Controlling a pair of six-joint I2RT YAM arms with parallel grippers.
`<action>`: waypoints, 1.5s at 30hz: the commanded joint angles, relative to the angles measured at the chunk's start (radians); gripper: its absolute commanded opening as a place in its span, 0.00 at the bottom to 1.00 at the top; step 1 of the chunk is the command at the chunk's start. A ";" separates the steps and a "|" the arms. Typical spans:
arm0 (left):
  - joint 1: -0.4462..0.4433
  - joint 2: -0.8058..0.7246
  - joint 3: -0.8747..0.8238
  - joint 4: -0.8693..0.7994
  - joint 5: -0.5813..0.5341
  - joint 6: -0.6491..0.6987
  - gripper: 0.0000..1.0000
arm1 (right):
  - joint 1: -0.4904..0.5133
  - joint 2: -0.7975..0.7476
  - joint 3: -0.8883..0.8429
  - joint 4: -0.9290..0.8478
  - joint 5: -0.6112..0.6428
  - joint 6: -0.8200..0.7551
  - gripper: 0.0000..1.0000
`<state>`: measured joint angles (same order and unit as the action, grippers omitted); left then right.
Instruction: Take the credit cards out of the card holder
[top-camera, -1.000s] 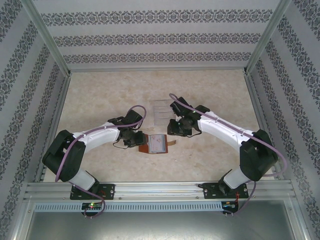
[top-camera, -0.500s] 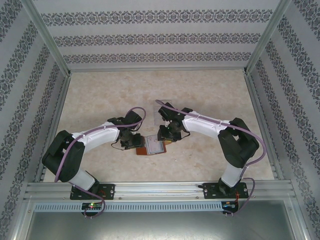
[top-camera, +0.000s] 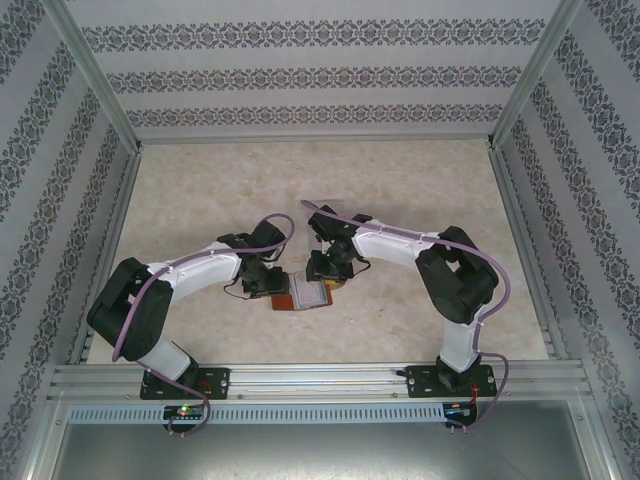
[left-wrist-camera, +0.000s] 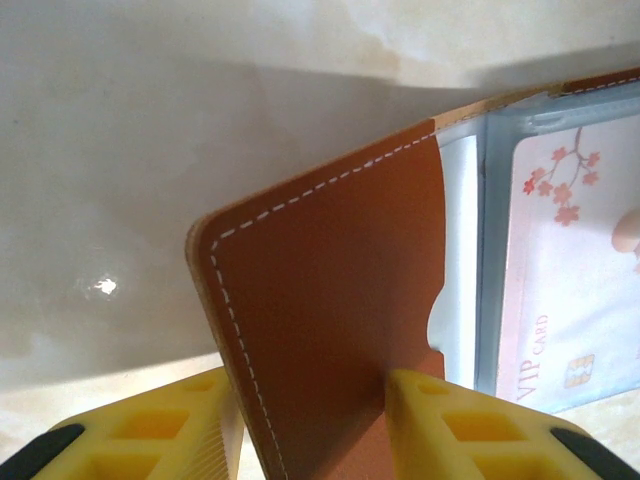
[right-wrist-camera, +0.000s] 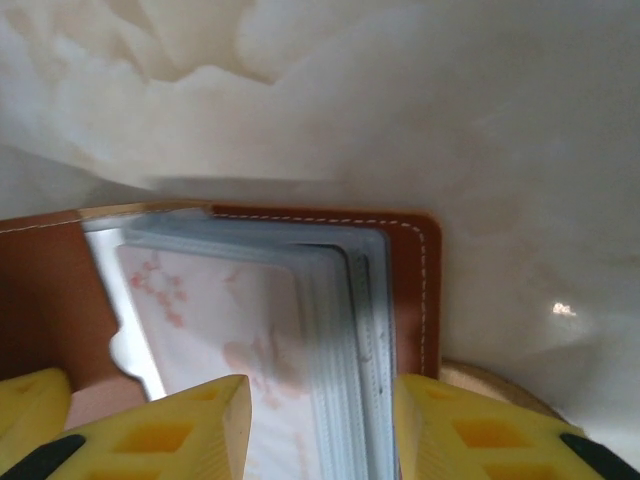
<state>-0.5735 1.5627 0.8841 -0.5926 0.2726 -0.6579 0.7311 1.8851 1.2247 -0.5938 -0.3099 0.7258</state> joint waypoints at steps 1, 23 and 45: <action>0.012 0.011 0.025 -0.062 -0.018 0.014 0.41 | 0.010 0.030 0.014 -0.006 -0.012 -0.016 0.42; 0.001 0.207 0.128 -0.208 -0.125 0.092 0.41 | 0.007 -0.046 -0.138 0.039 0.001 0.042 0.37; 0.006 -0.031 0.250 -0.188 0.012 -0.016 0.29 | 0.010 -0.067 -0.154 0.081 -0.010 0.059 0.32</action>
<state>-0.5739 1.5425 1.1194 -0.7948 0.2218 -0.6365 0.7311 1.8221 1.0908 -0.4808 -0.3233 0.7792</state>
